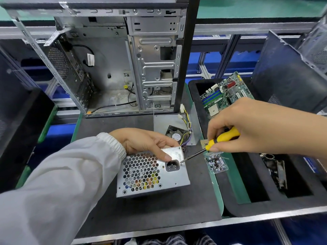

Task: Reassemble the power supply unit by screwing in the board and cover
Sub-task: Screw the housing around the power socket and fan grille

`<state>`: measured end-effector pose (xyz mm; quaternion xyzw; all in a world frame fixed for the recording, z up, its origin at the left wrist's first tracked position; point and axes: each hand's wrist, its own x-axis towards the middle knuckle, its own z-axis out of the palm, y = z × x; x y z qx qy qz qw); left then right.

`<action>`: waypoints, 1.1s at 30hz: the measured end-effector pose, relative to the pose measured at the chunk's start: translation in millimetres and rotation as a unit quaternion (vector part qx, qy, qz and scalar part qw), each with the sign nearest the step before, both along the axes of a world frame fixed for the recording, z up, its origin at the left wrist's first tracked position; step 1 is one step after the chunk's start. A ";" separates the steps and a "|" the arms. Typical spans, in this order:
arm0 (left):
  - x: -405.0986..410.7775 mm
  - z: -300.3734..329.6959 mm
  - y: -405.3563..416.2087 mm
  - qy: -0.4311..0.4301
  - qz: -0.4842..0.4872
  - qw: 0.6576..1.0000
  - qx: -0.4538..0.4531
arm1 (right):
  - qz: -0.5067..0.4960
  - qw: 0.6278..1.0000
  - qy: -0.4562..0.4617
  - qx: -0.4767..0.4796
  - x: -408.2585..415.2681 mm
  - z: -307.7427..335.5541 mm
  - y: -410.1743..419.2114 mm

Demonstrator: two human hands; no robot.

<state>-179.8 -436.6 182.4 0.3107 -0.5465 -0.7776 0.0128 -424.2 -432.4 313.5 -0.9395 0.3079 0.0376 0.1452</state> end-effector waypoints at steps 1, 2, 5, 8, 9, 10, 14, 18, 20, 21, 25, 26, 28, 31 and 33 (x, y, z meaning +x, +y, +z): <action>0.1 0.0 0.1 0.001 0.001 1.000 0.003 | -0.001 1.000 0.007 -0.005 0.8 -0.1 0.1; 0.1 -0.2 0.0 0.002 0.002 1.000 0.006 | -0.001 1.000 0.012 -0.008 1.3 -0.1 0.0; 0.2 -1.0 -0.4 0.001 0.006 1.000 0.008 | 0.001 1.000 0.026 -0.016 2.4 -0.3 -0.9; 0.5 -1.2 -0.6 0.008 0.007 1.000 0.024 | 0.008 0.999 0.041 -0.023 3.4 -0.4 0.3; 1.0 -1.0 -0.7 0.010 0.006 1.000 0.026 | 0.009 0.999 0.044 -0.023 3.9 -0.3 0.7; 1.3 -1.1 -0.8 0.011 0.006 0.999 0.029 | 0.009 0.999 0.047 -0.023 4.4 -0.3 0.8; 1.1 -1.3 -1.0 0.016 0.004 0.999 0.037 | 0.003 0.996 0.080 -0.033 7.0 2.0 3.0; 0.3 -0.1 -1.1 0.011 0.000 0.999 0.040 | 0.030 0.981 0.132 -0.139 17.3 8.6 12.5; -0.9 1.9 -0.3 0.004 -0.004 0.999 0.039 | 0.050 0.957 0.197 -0.207 28.9 10.4 20.9; -1.4 2.7 0.3 -0.002 -0.006 0.999 0.031 | 0.057 0.947 0.219 -0.228 35.3 10.6 25.5; 0.1 1.7 2.4 -0.025 0.011 0.999 -0.024 | 0.086 0.932 0.235 -0.261 58.9 13.0 38.0; 0.8 1.7 2.9 -0.028 0.025 0.999 -0.031 | 0.094 0.933 0.234 -0.258 62.9 14.1 40.5; 1.3 4.1 3.8 -0.034 0.040 0.998 -0.026 | 0.113 0.935 0.250 -0.224 67.0 19.4 45.3; 0.6 4.5 4.3 -0.041 0.030 0.998 -0.040 | 0.147 0.934 0.264 -0.192 70.2 26.4 49.2; 0.6 4.6 4.7 -0.044 0.026 0.998 -0.043 | 0.141 0.934 0.265 -0.194 72.5 26.2 48.5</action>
